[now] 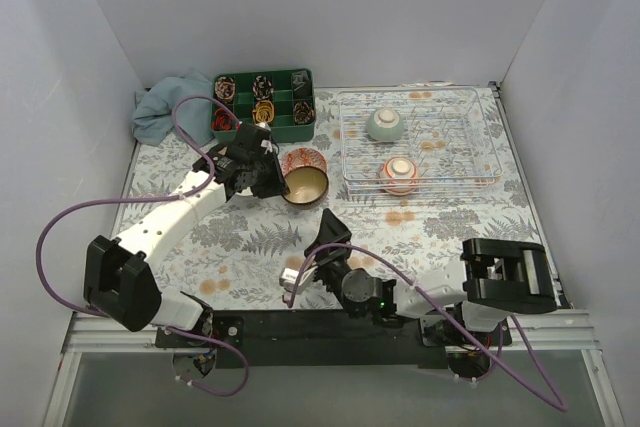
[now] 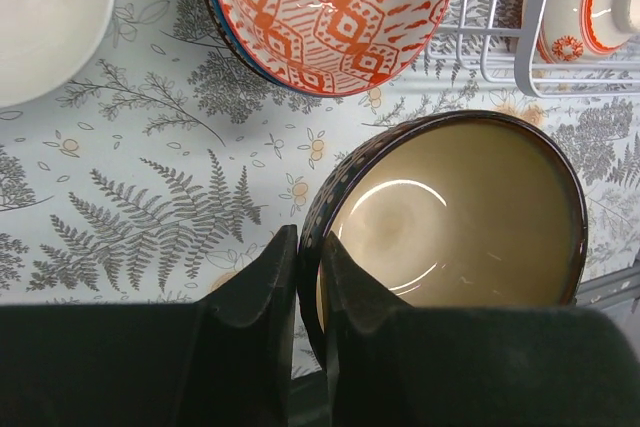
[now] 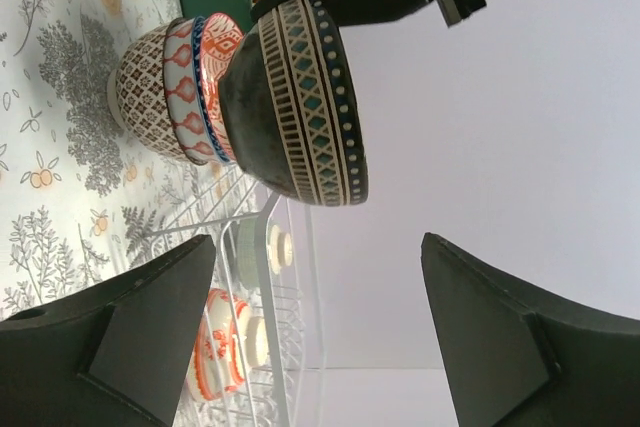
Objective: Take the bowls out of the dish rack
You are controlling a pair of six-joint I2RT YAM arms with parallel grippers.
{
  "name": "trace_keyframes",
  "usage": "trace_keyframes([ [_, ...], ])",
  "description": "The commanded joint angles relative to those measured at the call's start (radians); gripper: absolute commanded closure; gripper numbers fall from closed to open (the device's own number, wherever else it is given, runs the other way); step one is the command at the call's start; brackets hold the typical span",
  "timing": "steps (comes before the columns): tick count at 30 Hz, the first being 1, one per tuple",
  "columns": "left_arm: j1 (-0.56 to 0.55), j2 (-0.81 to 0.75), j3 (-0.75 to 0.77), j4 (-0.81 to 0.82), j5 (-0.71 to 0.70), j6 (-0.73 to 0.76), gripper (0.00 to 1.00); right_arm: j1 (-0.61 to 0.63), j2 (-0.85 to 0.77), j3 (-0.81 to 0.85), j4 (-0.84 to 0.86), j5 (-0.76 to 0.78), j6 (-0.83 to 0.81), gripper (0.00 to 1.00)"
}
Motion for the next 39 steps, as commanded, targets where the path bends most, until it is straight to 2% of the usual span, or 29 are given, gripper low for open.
trace_keyframes([
  [1,0.001,-0.094,0.069,0.014,-0.095,0.015,1.0,0.007,-0.112,0.01,-0.215,0.004,0.271,0.08],
  [7,0.001,-0.145,0.057,0.006,-0.204,0.041,1.0,-0.009,-0.201,0.038,-0.494,-0.013,0.538,0.08],
  [14,0.002,-0.221,-0.038,0.008,-0.282,0.046,1.0,-0.111,-0.331,0.104,-0.833,-0.105,0.849,0.08],
  [21,0.002,-0.309,-0.189,0.051,-0.325,-0.012,1.0,-0.304,-0.471,0.203,-1.077,-0.367,1.13,0.09],
  [25,0.002,-0.359,-0.296,0.095,-0.353,-0.054,1.0,-0.422,-0.517,0.222,-1.122,-0.47,1.233,0.09],
  [32,0.002,-0.375,-0.387,0.166,-0.422,-0.086,1.0,-0.599,-0.562,0.231,-1.168,-0.682,1.423,0.09],
  [38,0.005,-0.35,-0.361,0.203,-0.473,-0.054,1.0,-0.778,-0.568,0.225,-1.191,-0.888,1.586,0.09],
  [39,0.008,-0.34,-0.335,0.203,-0.477,-0.037,1.0,-0.812,-0.554,0.225,-1.221,-0.978,1.604,0.09],
])
